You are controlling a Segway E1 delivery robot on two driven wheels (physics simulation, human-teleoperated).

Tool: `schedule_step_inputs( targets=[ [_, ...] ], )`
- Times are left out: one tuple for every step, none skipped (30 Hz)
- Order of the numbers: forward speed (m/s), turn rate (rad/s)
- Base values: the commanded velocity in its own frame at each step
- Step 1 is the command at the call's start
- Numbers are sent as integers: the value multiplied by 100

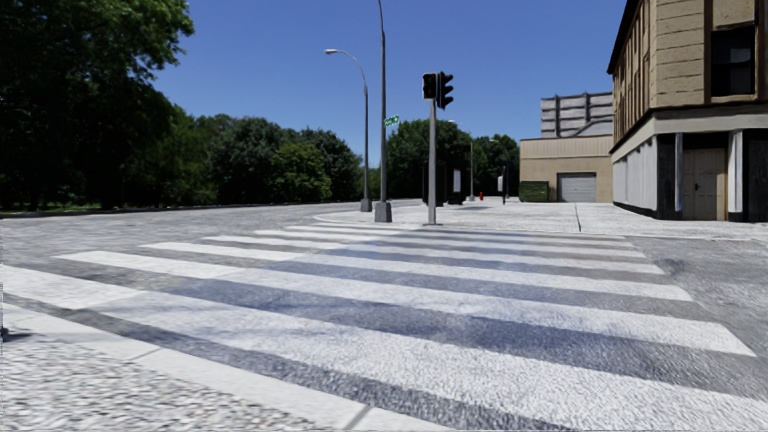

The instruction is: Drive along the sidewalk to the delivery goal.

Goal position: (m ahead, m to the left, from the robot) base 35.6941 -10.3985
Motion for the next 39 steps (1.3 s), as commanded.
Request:
schedule_step_inputs(
  targets=[
    [200,-57],
    [198,-57],
    [198,-57],
    [190,-57],
    [182,-57],
    [172,-57],
    [166,-57],
    [166,-57],
    [158,-57],
    [146,-57],
    [138,-57],
    [138,-57],
    [133,-57],
    [131,-57],
    [128,-57],
    [126,-55],
    [126,-55],
    [124,-52],
    [123,-48],
    [123,-44],
    [123,-39],
    [123,-39],
    [123,-31],
    [123,-28],
    [123,-22],
    [123,0],
    [123,0],
    [123,0],
    [123,0],
    [123,0],
    [123,0],
    [123,0],
    [123,0],
    [123,0],
    [123,0],
    [123,0],
    [123,0],
    [123,0],
    [123,0]
  ],
)
